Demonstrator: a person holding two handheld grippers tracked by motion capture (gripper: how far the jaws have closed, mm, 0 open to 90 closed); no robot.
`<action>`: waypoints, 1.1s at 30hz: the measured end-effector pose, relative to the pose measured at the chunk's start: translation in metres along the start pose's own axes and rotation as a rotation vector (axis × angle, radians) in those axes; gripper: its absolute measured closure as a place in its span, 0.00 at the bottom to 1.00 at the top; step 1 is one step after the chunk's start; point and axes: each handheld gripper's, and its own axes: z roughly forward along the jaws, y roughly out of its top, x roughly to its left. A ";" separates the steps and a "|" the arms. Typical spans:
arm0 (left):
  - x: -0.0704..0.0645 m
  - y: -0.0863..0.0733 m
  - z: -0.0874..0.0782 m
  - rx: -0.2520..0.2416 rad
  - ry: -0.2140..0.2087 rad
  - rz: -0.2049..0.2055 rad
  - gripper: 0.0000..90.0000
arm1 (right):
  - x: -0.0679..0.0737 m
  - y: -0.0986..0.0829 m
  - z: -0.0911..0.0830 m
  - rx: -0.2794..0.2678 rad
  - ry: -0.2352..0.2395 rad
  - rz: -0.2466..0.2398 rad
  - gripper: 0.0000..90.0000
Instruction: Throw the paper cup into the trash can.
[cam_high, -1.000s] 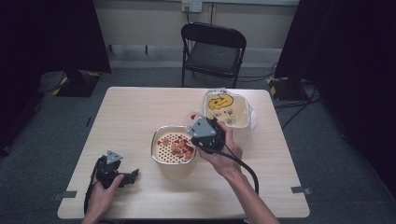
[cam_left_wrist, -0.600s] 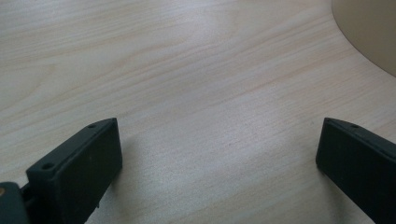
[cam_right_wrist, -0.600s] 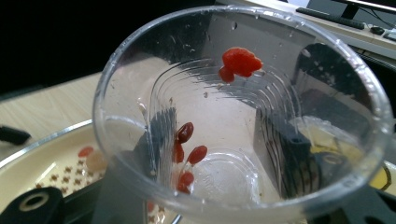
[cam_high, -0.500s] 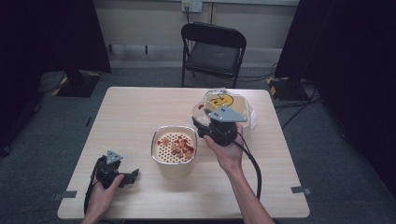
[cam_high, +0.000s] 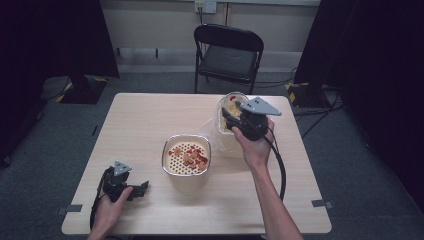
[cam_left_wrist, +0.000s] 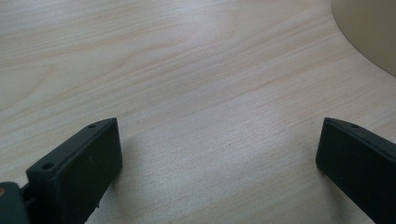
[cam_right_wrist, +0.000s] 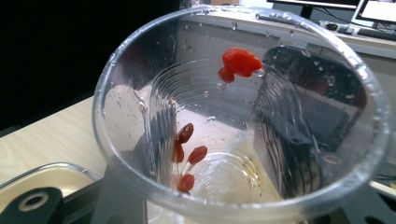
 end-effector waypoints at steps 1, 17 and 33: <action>0.000 0.000 0.000 0.001 -0.001 0.000 0.00 | -0.003 0.000 0.001 0.002 -0.007 0.004 0.55; 0.000 0.000 0.000 0.001 -0.001 0.000 0.00 | -0.050 0.003 0.021 0.086 -0.066 0.041 0.53; 0.000 0.000 0.000 0.001 -0.001 0.000 0.00 | -0.068 -0.012 0.046 0.158 -0.065 0.091 0.45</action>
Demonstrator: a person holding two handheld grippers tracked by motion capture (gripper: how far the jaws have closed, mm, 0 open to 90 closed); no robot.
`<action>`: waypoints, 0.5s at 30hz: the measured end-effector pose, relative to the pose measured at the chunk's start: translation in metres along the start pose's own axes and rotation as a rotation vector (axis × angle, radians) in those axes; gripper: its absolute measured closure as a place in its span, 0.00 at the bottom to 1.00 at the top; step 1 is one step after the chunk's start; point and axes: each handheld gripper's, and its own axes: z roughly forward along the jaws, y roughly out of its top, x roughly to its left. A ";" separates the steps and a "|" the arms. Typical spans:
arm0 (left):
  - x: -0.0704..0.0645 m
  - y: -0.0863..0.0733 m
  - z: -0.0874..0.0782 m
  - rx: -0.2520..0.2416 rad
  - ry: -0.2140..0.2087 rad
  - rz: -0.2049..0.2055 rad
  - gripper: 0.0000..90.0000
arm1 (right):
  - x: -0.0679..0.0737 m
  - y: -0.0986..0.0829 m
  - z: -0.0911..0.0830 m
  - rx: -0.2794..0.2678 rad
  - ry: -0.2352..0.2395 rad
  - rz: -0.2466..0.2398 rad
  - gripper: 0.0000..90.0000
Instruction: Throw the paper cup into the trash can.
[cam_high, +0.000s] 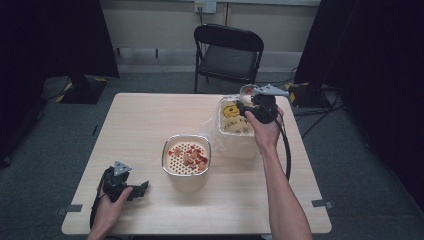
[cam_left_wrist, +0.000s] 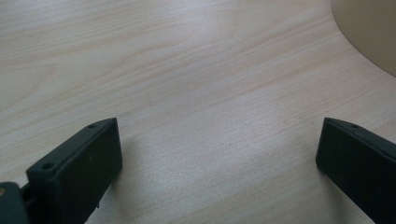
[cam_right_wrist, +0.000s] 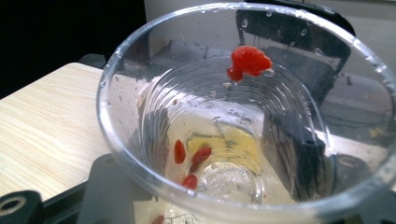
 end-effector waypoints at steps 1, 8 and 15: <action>0.000 0.000 0.000 0.000 0.000 0.000 0.00 | -0.001 -0.001 0.001 0.000 0.003 0.005 0.44; 0.000 0.000 0.000 0.000 0.000 0.000 0.00 | -0.003 -0.002 0.002 -0.001 0.005 0.016 0.34; 0.000 0.000 0.000 0.000 0.000 0.000 0.00 | -0.004 -0.002 0.002 0.004 0.004 0.016 0.22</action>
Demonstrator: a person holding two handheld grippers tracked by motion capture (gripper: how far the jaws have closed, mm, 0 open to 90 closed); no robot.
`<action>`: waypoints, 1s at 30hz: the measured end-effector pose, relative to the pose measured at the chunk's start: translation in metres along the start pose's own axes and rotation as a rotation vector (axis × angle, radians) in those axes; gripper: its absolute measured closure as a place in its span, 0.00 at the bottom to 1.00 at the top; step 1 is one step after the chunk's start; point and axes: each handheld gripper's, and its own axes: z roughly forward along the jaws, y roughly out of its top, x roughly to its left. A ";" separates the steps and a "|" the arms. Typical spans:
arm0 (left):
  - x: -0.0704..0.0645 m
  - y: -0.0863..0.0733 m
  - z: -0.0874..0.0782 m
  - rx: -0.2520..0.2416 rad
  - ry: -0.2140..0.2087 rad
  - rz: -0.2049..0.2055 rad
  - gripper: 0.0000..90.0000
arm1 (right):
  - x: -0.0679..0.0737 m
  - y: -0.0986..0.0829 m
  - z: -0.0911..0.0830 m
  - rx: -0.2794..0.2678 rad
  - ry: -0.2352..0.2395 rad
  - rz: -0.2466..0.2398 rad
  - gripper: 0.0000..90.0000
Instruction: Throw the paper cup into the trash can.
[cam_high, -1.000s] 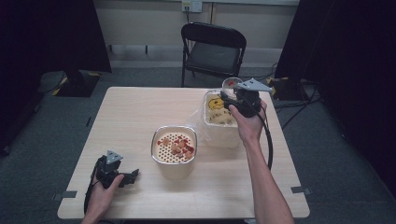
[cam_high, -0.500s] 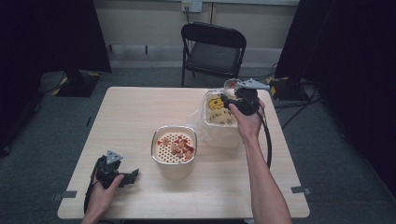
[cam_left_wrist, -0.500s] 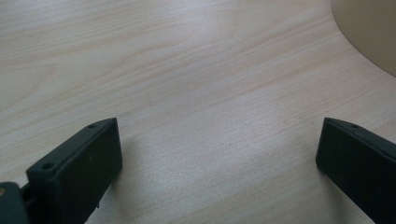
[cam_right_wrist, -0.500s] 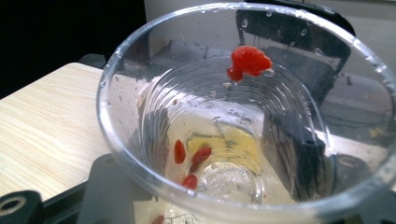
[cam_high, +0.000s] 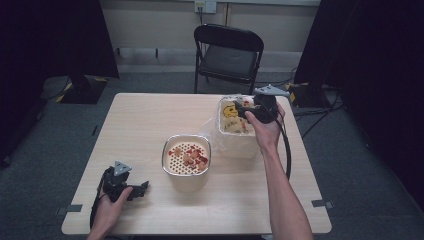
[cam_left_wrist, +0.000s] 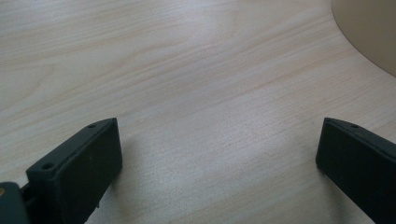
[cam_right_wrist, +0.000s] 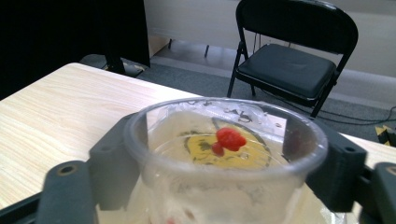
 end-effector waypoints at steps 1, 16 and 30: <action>0.000 0.000 0.000 0.000 0.001 0.000 0.00 | -0.001 0.000 0.000 0.000 -0.001 0.003 0.21; 0.000 0.000 0.000 0.000 0.000 0.000 0.00 | 0.004 -0.004 -0.009 0.003 0.012 -0.011 0.16; 0.000 0.000 0.000 0.000 0.000 0.000 0.00 | 0.021 -0.026 -0.047 -0.002 0.058 -0.045 0.17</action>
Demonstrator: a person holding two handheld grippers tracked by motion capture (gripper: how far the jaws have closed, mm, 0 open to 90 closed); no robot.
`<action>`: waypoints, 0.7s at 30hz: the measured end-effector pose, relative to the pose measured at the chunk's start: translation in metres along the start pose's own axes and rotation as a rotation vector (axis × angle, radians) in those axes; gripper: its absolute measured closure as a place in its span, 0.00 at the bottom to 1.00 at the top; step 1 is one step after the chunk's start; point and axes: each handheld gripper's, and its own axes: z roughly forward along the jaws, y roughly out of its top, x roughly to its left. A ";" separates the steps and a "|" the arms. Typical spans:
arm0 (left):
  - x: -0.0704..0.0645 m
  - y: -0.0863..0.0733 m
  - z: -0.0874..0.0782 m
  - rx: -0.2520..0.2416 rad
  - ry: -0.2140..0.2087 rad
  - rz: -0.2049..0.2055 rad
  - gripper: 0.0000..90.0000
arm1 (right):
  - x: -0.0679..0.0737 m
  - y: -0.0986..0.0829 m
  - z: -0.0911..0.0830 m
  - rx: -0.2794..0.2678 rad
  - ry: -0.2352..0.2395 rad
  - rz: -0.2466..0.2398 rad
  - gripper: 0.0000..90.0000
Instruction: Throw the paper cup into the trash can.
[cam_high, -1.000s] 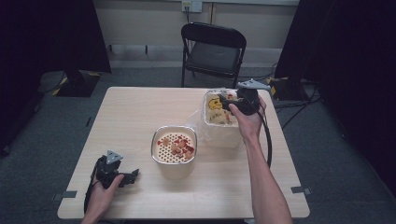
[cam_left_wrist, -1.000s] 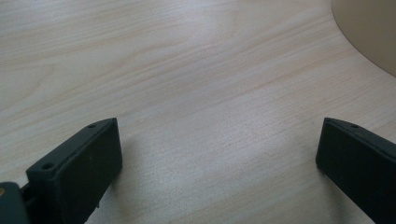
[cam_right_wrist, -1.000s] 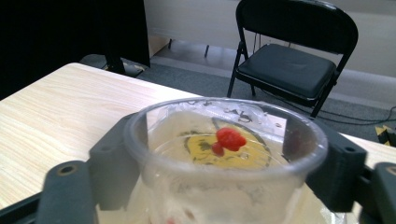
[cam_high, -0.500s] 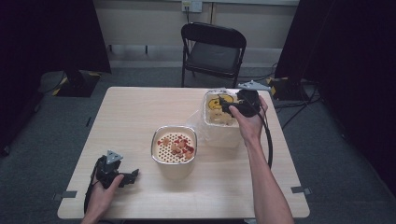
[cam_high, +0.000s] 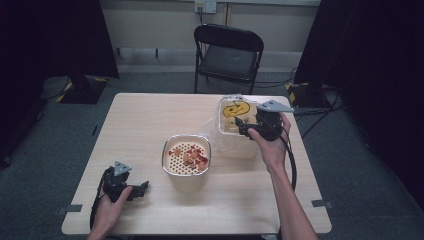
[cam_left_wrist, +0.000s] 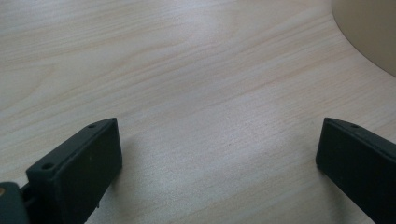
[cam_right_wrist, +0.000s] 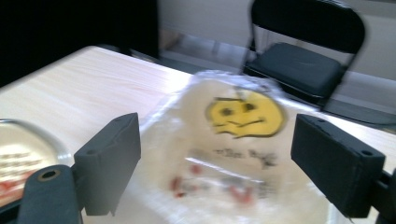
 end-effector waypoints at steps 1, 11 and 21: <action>0.000 0.000 0.000 0.000 0.000 0.000 0.00 | 0.002 -0.002 -0.003 0.006 0.003 -0.003 0.18; 0.000 0.000 0.000 0.000 0.000 0.000 0.00 | 0.015 -0.033 -0.037 0.010 0.023 0.018 0.18; 0.000 0.000 0.000 0.000 0.000 0.000 0.00 | 0.020 -0.097 -0.050 0.096 0.019 0.030 0.16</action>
